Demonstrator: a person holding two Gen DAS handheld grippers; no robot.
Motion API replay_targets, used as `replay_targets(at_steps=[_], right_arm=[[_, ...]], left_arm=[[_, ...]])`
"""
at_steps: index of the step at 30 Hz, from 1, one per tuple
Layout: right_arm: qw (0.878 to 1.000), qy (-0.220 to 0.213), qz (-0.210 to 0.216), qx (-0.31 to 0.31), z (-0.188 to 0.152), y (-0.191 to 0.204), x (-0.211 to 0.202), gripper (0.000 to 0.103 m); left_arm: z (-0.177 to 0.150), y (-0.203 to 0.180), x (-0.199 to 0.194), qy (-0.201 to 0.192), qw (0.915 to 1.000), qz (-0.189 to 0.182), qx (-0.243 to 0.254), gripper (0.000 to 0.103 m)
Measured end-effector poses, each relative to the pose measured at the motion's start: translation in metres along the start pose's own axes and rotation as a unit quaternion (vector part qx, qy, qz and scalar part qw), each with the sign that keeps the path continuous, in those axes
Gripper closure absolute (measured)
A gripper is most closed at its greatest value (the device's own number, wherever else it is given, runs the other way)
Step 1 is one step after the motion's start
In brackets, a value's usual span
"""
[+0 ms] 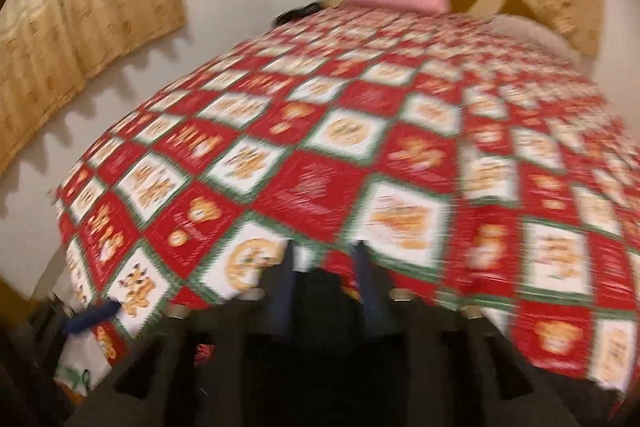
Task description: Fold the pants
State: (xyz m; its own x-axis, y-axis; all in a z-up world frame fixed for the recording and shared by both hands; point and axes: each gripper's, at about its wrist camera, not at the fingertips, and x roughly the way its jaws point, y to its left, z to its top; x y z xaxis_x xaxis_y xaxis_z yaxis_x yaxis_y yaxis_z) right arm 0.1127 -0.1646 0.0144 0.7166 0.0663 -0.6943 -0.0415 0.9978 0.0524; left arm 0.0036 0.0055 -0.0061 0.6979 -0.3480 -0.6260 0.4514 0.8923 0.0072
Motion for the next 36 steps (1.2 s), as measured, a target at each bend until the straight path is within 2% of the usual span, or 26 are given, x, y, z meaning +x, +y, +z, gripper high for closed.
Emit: replay_targets(at_steps=[1, 3, 6, 8, 11, 14, 16, 20, 30, 36], right_arm=[[1.000, -0.010, -0.020, 0.010, -0.005, -0.009, -0.011, 0.035], [0.998, -0.015, -0.052, 0.017, -0.013, -0.020, -0.025, 0.035], [0.992, -0.011, -0.120, 0.034, -0.032, -0.042, -0.042, 0.035], [0.988, -0.011, -0.145, 0.049, -0.047, -0.057, -0.055, 0.035], [0.981, -0.011, -0.182, 0.069, -0.071, -0.080, -0.075, 0.035], [0.975, -0.013, -0.206, 0.086, -0.097, -0.098, -0.094, 0.035], [0.973, -0.006, -0.208, 0.103, -0.114, -0.109, -0.100, 0.035], [0.975, -0.005, -0.182, 0.127, -0.132, -0.117, -0.103, 0.035], [0.976, -0.007, -0.166, 0.141, -0.140, -0.116, -0.104, 0.034], [0.973, -0.012, -0.157, 0.170, -0.146, -0.123, -0.102, 0.029]], left_arm=[[0.008, -0.005, 0.003, -0.005, 1.0000, -0.004, 0.004, 0.016], [0.017, -0.009, 0.009, -0.008, 0.9998, -0.015, 0.003, 0.014], [0.028, -0.023, 0.027, 0.011, 0.9993, -0.035, -0.005, 0.011], [0.028, -0.032, 0.036, 0.015, 0.9991, -0.039, -0.002, 0.011], [0.022, -0.046, 0.043, 0.022, 0.9993, -0.024, 0.018, 0.011], [0.009, -0.054, 0.059, 0.052, 0.9982, -0.002, 0.030, 0.011], [0.005, -0.050, 0.061, 0.058, 0.9982, -0.007, 0.013, 0.010], [0.006, -0.046, 0.064, 0.066, 0.9978, -0.006, -0.005, 0.004], [0.001, -0.044, 0.066, 0.072, 0.9972, -0.009, -0.019, 0.002], [-0.003, -0.045, 0.063, 0.071, 0.9970, -0.010, -0.027, 0.002]])
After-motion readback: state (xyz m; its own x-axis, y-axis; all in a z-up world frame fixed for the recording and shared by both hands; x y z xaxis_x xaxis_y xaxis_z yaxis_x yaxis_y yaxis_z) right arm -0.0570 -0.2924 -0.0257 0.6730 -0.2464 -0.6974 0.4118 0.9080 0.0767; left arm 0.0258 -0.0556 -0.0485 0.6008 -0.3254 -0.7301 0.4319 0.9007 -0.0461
